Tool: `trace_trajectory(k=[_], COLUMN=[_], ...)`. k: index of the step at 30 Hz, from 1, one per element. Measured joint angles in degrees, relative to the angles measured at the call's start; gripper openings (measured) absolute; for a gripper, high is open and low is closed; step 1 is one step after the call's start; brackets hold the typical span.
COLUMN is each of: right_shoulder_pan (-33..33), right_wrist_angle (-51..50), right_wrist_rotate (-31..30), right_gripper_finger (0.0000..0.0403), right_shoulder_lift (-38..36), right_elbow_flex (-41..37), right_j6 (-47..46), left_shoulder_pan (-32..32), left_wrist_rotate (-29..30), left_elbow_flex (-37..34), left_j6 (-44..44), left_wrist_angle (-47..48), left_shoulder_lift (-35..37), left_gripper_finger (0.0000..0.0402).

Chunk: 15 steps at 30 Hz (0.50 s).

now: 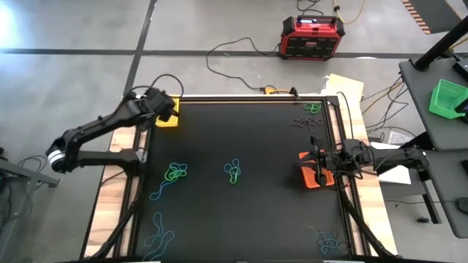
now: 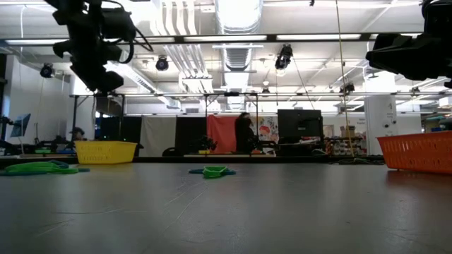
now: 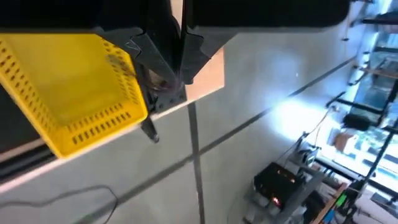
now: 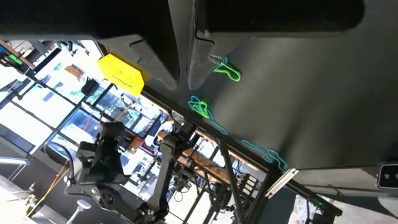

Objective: Sort rubber bands into baskets
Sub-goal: Put the purple rubber band into the yellow bin

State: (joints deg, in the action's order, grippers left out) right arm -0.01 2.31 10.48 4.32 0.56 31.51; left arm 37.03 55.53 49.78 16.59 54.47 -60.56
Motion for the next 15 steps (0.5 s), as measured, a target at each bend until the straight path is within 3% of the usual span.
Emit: trace_trajectory(k=[15], right_shoulder_pan=[-0.02], right_wrist_angle=[0.0], right_wrist_rotate=[0.0], right_gripper_finger=[0.0029], right_shoulder_lift=[0.0], right_elbow_flex=[0.0], right_j6=[0.0], left_shoulder_pan=[2.09], left_wrist_rotate=[-7.95], left_elbow_flex=[-1.05], left_j6=[-0.24], left_wrist_angle=[-2.87], left_shoulder_lift=[-9.19], left_gripper_finger=[0.0])
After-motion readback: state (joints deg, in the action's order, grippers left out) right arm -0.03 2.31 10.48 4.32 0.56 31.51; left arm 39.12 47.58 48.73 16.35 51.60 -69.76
